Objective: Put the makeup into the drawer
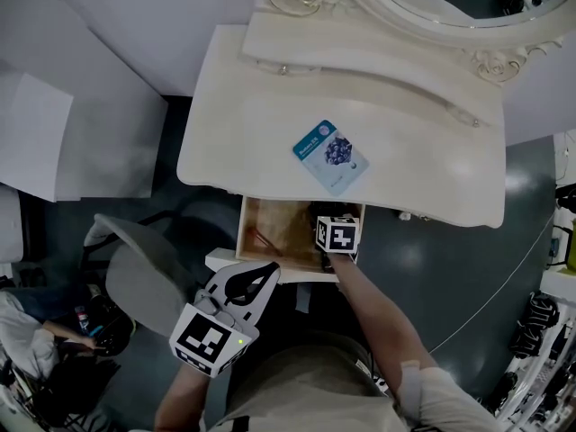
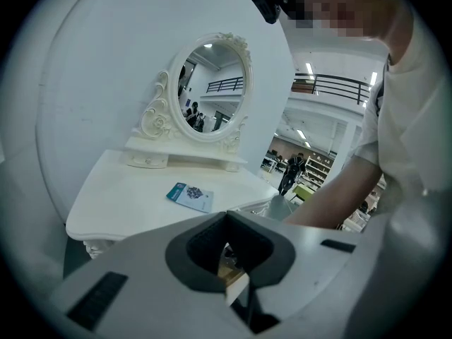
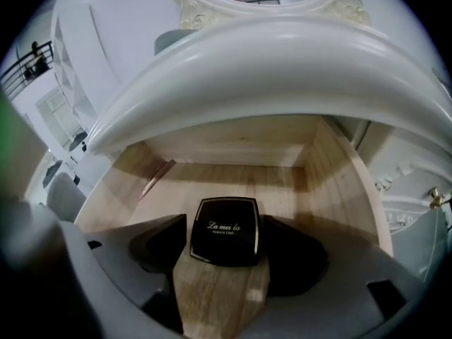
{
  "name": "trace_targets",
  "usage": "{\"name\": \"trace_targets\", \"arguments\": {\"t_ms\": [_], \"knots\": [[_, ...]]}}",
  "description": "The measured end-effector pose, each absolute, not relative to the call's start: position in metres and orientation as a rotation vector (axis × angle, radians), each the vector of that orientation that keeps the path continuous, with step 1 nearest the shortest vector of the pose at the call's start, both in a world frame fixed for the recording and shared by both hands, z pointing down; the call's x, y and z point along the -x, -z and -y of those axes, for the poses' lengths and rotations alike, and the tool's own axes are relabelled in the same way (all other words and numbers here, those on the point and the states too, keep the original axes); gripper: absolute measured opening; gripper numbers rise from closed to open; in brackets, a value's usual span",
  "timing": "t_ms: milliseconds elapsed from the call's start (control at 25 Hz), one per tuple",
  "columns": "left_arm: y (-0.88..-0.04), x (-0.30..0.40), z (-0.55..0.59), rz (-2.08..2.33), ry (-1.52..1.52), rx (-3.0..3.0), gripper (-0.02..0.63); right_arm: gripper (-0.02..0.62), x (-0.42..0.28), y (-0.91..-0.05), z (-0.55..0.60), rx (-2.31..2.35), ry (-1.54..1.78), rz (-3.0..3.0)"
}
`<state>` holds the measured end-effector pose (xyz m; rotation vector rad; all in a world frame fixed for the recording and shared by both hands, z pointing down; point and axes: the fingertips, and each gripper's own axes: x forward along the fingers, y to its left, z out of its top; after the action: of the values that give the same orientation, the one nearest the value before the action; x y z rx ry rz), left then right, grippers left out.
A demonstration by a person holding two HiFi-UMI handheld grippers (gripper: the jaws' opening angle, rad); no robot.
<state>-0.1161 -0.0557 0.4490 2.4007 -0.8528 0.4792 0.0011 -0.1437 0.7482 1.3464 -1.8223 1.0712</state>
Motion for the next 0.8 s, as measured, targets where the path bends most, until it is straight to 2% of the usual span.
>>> {"name": "trace_targets", "arguments": {"t_ms": [360, 800], "knots": [[-0.448, 0.115, 0.056, 0.841, -0.476, -2.408, 0.052, 0.339, 0.004, -0.725, 0.141, -1.355, -1.024, 1.963], [-0.43, 0.109, 0.066, 0.863, -0.422, -2.458, 0.052, 0.339, 0.006, -0.6, 0.113, -1.247, -0.849, 2.321]]}}
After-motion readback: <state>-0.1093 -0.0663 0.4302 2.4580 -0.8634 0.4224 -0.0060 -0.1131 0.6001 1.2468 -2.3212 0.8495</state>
